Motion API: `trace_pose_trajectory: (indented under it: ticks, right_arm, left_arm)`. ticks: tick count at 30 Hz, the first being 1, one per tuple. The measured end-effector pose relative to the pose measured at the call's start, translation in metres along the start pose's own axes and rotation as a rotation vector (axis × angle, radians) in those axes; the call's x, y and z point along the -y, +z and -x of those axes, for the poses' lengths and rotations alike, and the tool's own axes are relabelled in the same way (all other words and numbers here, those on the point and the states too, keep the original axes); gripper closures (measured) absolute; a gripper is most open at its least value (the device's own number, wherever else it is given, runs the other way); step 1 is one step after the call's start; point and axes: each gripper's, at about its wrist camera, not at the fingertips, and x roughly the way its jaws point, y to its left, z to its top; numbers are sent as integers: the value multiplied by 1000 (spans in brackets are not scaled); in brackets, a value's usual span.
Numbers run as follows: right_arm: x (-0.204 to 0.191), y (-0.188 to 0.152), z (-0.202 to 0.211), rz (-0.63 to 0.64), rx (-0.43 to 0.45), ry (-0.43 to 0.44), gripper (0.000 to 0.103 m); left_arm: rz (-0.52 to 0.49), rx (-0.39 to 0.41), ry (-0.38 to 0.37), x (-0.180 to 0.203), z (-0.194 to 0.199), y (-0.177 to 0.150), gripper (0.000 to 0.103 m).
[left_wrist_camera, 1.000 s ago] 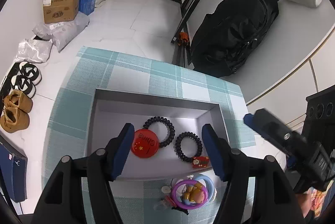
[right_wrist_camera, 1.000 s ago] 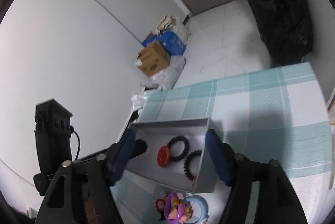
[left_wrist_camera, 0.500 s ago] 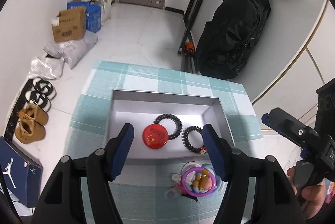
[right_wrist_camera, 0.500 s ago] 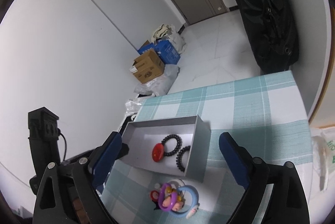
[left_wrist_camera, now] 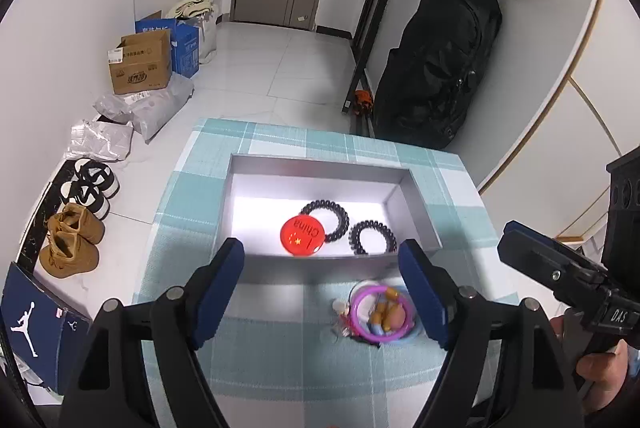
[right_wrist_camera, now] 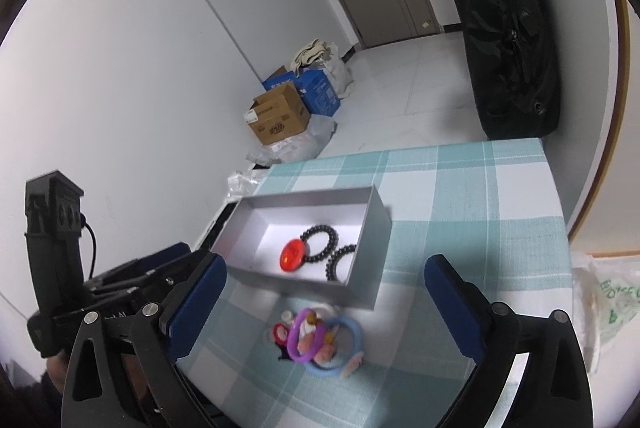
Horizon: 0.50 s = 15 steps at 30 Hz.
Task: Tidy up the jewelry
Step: 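Withdraw the right gripper from the box toward the ring toy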
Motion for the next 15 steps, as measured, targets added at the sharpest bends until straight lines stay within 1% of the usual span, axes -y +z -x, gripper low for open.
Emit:
trace_pose_trajectory:
  ticks: [3,6,9,11,13,15]
  right_arm:
    - [-3,-10,3,28,-13,-13,1]
    - [-5,-16,6,50,-24,-29,0]
    - [-5,-22,7,60,-37,-38,0]
    - [-4,-23,7,61,-44,-42,0]
    - [-3,-24,8,60,-45,-47,0]
    - [-1,-25,8,52,-47,-55,0]
  left_arm:
    - [-7,-18,-11,-1,0,-8,25]
    - [-13,-54,-16,-5,-4,-17,25]
    - [-4,-116,-26,-12,-12,-28,25]
    - [0,-142,-5,-14,-17,-33,25]
    - [-4,-166,-1,-15,-21,-35,25]
    - [-24,-170,25,-12,-25,-37,25]
